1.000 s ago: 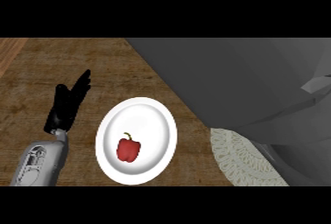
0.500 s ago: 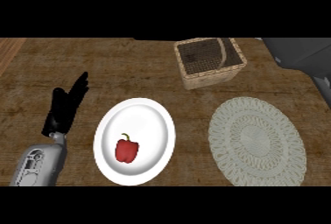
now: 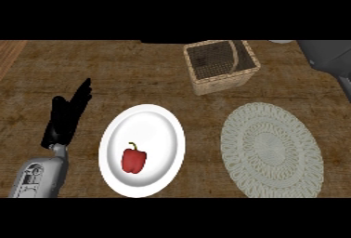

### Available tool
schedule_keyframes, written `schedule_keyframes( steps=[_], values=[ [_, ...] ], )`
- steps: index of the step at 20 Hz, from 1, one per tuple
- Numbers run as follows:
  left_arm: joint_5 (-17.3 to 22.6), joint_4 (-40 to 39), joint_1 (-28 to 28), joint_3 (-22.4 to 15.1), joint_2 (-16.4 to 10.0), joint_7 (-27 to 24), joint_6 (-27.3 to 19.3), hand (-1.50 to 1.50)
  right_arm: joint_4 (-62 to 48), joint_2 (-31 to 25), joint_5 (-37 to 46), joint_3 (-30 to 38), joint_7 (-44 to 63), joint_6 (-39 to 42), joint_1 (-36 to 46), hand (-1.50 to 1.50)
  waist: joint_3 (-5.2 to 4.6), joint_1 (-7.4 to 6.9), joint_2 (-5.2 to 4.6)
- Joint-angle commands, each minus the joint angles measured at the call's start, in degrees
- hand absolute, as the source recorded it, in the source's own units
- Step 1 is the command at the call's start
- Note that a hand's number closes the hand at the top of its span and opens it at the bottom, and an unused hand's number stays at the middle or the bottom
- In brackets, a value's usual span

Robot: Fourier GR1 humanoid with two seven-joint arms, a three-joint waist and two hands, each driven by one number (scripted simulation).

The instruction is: Pick the sweet potato from the placemat and place it in the basket

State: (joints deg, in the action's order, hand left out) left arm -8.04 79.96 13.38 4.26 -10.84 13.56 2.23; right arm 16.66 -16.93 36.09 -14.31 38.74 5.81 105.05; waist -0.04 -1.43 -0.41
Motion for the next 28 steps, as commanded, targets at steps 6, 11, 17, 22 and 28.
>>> schedule_keyframes(
  steps=[6,11,17,22,28],
  values=[
    [0.10,1.94,0.87,0.45,0.39,2.49,-0.73,0.00,-0.54,-1.21,0.00,2.38,-5.75,-1.62,-6.87,1.50,0.01,0.13,0.05],
    [0.28,-2.59,0.37,1.08,-0.06,-2.24,0.31,0.00,-1.45,0.78,-4.78,8.27,-2.08,-5.90,-9.45,-1.50,-0.02,0.22,-0.14],
    [0.89,2.31,-2.46,0.83,-0.72,0.18,1.46,0.00,2.23,1.68,-4.26,9.21,-6.38,-13.46,-14.56,-1.50,0.03,0.22,0.23],
    [-2.20,1.31,-1.34,-1.58,2.06,-0.49,-1.73,0.00,5.69,-0.57,-5.15,11.88,-9.22,-21.09,-16.01,-1.50,0.05,0.79,0.30],
    [-1.23,-0.16,-0.30,0.37,1.29,-0.45,-1.77,0.00,8.60,-4.31,-4.09,13.93,-5.73,-30.41,-17.56,-1.50,0.03,1.35,0.44]
  ],
)
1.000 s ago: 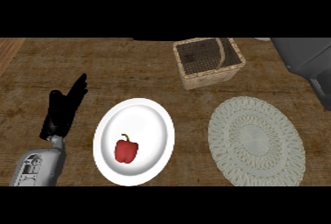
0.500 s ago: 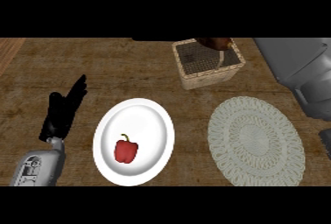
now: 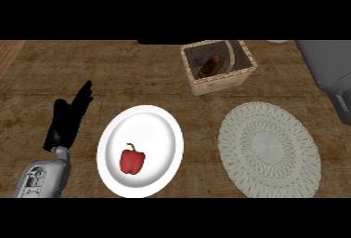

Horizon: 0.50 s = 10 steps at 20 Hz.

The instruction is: Pick the sweet potato from the placemat and place it in the basket

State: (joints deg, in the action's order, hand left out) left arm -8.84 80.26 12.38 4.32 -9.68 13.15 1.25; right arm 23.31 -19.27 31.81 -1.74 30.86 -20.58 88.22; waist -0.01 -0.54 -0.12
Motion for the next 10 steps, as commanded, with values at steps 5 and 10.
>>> schedule_keyframes(
  steps=[5,10],
  values=[
    [1.58,0.38,-0.43,2.21,-2.16,0.99,1.55,0.00,7.81,-8.42,-3.19,5.22,5.86,-1.16,-4.01,-1.50,0.04,1.68,0.78],
    [-0.04,1.08,-1.57,0.78,0.45,1.57,-1.13,0.00,18.32,-13.61,-6.92,6.53,4.08,5.71,-16.19,-1.50,0.06,3.05,1.10]
  ],
)
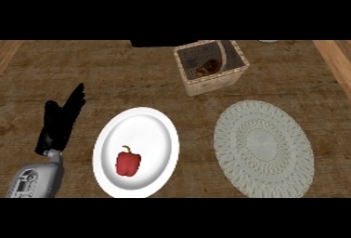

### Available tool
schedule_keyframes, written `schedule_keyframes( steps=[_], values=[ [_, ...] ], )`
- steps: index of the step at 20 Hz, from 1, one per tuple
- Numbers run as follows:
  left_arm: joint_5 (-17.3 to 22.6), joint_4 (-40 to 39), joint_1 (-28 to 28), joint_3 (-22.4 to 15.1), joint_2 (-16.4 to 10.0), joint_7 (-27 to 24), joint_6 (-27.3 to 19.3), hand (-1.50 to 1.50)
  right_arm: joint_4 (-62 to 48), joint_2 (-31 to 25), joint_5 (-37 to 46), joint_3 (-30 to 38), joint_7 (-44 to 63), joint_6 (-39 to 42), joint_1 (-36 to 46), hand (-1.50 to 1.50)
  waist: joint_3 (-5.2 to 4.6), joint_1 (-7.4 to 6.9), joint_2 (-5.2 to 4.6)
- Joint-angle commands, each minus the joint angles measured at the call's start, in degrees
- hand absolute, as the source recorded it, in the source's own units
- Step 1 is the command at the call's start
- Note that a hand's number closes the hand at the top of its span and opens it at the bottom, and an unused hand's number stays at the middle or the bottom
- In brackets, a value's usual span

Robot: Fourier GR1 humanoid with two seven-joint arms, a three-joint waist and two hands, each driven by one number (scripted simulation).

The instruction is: Pick the sweet potato from the placemat and place it in the basket

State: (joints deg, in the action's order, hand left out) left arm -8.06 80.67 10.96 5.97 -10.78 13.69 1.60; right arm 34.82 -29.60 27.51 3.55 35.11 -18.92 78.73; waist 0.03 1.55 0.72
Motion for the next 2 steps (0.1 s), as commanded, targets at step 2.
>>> schedule_keyframes(
  steps=[2],
  values=[
    [0.20,-4.23,1.27,2.04,-1.89,-2.67,0.62,0.00,10.02,-6.84,-4.77,3.74,-2.87,4.24,-10.78,-1.50,-0.01,1.40,-0.09]
  ],
)
